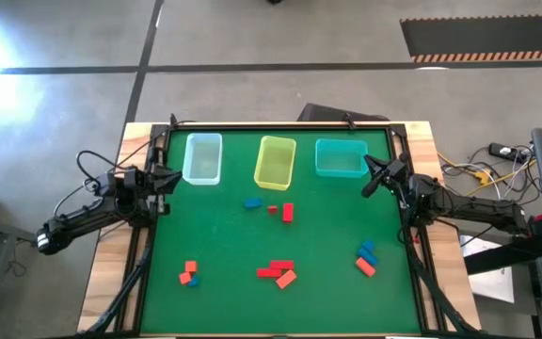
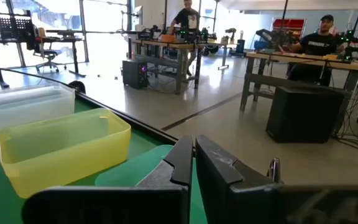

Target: Sort & place blocks by color

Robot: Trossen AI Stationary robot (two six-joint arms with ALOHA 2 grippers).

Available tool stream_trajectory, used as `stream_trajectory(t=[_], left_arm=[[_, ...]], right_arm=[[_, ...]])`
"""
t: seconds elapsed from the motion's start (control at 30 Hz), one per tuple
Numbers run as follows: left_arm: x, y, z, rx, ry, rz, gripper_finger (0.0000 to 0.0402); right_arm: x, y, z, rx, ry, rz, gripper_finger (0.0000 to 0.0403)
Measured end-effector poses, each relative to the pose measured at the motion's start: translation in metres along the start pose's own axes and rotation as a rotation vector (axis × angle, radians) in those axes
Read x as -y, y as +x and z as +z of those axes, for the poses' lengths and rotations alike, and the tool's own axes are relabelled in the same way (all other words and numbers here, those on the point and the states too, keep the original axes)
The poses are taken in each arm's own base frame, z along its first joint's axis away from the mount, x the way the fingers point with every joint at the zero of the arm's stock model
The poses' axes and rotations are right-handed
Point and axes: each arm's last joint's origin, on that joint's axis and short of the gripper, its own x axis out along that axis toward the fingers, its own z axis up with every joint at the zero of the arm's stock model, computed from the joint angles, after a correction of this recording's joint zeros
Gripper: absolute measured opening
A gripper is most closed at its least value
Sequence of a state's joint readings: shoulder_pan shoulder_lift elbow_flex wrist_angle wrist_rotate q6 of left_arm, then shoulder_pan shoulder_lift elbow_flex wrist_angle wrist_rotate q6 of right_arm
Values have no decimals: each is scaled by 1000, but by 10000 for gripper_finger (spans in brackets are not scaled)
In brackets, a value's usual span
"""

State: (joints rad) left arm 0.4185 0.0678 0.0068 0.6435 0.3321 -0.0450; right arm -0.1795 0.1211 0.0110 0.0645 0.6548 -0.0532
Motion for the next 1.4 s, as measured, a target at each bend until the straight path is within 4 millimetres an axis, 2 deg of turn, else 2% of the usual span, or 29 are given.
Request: stream_trajectory(t=[0.13,0.33,0.4,0.53,0.63,0.73,0.87,1.03,1.23,1.4], left_arm=[[0,0,0,0,0,0,0],[0,0,0,0,0,0,0],[0,0,0,0,0,0,0],[0,0,0,0,0,0,0],[0,0,0,0,0,0,0],[0,0,1,8,-3,-1,0],[1,-1,13,125,-49,-11,0],[3,-5,30,300,-135,-49,0],[7,-15,52,537,-93,-104,0],[9,-18,57,591,-122,-133,0]], right_arm=[[1,0,1,8,4,-6,9],[4,2,6,55,131,-42,9],[4,2,7,62,305,-30,9],[3,2,7,60,824,39,9],[3,2,7,59,1039,41,9],[3,2,8,60,1065,45,9],[2,1,15,91,1171,127,9],[6,1,17,167,1178,29,9],[8,1,15,186,1167,-52,9],[8,1,15,189,1171,-51,9]])
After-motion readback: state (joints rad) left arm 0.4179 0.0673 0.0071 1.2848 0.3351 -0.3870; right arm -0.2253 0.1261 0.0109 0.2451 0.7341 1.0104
